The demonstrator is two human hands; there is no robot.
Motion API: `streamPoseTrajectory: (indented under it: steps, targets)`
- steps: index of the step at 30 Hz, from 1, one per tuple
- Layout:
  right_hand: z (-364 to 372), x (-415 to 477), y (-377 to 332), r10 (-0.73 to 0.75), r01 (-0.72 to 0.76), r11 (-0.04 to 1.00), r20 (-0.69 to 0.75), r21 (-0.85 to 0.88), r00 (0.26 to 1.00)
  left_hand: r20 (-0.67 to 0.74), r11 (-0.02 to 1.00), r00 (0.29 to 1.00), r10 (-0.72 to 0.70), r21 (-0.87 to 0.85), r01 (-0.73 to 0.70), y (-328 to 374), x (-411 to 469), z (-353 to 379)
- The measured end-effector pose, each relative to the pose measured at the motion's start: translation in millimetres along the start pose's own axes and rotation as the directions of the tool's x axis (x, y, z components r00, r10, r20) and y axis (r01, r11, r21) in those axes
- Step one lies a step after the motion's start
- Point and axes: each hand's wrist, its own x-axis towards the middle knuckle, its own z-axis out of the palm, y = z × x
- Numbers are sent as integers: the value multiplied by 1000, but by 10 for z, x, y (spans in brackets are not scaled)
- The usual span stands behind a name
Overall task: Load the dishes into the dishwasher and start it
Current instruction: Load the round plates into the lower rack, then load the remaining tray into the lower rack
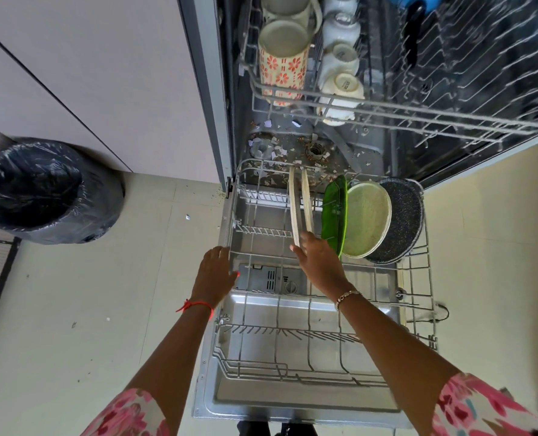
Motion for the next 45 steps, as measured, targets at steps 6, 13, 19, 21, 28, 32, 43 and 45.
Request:
streamPoseTrajectory:
  steps: [6, 13, 19, 21, 28, 32, 43, 45]
  targets:
    - [-513, -431, -230, -103, 154, 962, 223, -226, 969, -1, 991, 993, 119, 61, -118, 527, -485, -482]
    - [-1587, -1298, -898, -105, 140, 978, 210, -155, 972, -104, 962, 964, 245, 148, -228, 1255, -1720, -1354]
    - [-2192, -2006, -1381, -194, 222, 964, 187, -144, 963, -231, 954, 944, 235, 240, -179, 1470, -2713, -1827]
    - [-2328, -2144, -1575, -271, 297, 942, 165, -159, 948, -277, 950, 934, 224, 275, -147, 1439, -2963, -2002]
    - [-2530, -2081, -2554, -457, 497, 850, 226, -176, 861, -453, 978, 886, 98, 208, -2, 1023, -3331, -2799]
    - [-2528, -1660, -3413, -563, 602, 764, 214, -232, 798, -563, 990, 825, 46, 134, 37, 613, -3299, -3509]
    - [-2387, -250, -5873, -635, 649, 746, 132, -149, 761, -633, 980, 772, -55, 116, 164, -922, -2866, -5675]
    - [-2360, -3, -6186, -631, 643, 755, 122, -133, 766, -641, 983, 764, -68, 89, 162, -1119, -2739, -6005]
